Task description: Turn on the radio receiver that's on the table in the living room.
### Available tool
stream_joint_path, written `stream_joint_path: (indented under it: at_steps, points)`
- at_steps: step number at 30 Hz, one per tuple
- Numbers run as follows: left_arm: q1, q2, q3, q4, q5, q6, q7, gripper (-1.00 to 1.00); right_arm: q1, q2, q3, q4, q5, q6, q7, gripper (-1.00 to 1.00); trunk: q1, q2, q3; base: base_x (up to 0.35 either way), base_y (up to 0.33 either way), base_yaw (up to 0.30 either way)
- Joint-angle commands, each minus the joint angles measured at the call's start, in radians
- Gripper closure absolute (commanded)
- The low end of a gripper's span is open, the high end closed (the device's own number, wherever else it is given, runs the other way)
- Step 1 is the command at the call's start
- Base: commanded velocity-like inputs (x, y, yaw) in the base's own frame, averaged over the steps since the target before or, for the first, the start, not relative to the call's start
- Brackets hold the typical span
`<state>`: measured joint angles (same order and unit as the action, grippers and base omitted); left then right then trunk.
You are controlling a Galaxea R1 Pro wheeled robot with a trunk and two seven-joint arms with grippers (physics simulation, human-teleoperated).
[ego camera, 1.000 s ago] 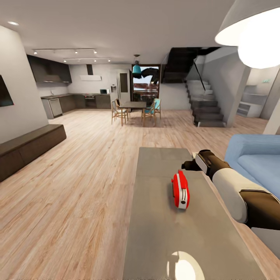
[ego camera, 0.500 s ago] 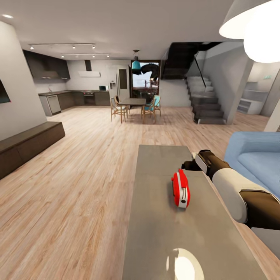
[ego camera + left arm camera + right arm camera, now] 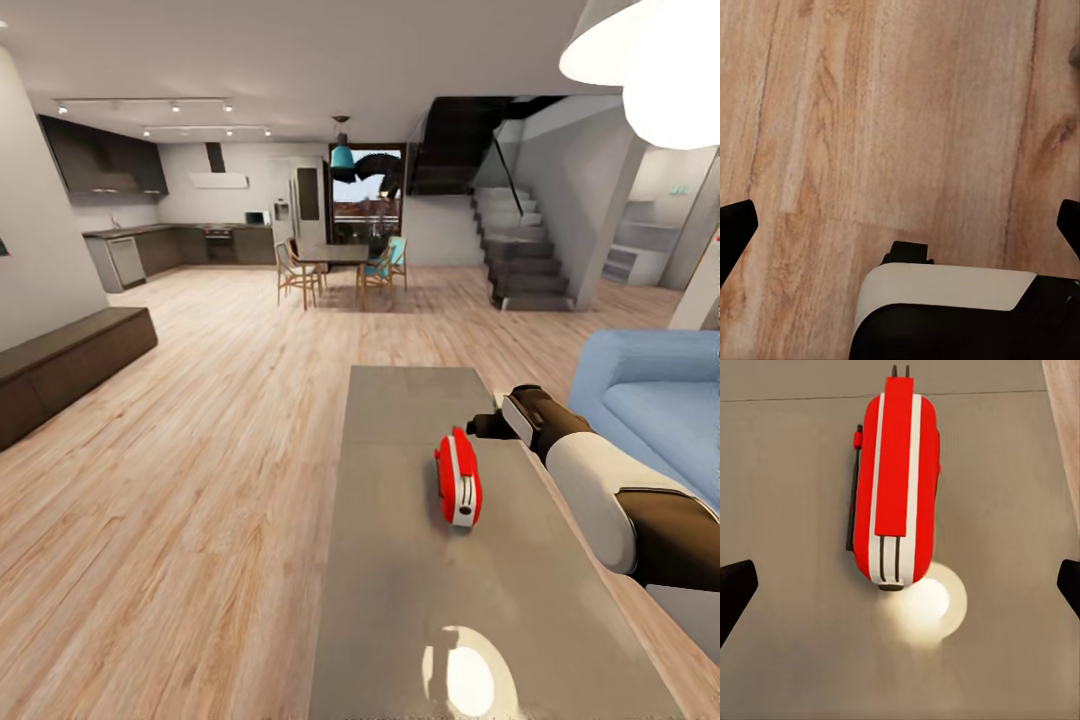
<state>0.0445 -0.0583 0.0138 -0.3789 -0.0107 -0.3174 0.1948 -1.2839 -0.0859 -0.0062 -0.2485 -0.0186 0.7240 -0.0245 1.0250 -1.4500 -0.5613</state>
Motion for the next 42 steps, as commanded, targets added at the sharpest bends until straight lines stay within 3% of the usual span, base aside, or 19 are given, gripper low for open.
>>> stream_joint_path:
  at_steps: [1,30,42]
  points:
    - [0.000,0.000,0.000,0.000,0.000,0.000,0.000,-1.00,0.000,0.000,0.000,0.000,0.000,0.000,0.000,-1.00,0.000,0.000,-0.002,0.000,0.000,-0.043]
    - [-0.001,-0.001,0.000,0.000,0.000,0.000,0.000,-1.00,0.000,0.002,0.002,0.000,0.000,-0.001,0.002,-1.00,0.000,0.000,-0.046,0.000,0.000,-0.019]
    - [0.000,-0.001,0.000,0.000,0.000,0.000,0.000,-1.00,0.000,0.002,0.002,0.000,0.000,-0.002,0.003,-1.00,0.000,0.000,-0.049,0.000,0.000,0.000]
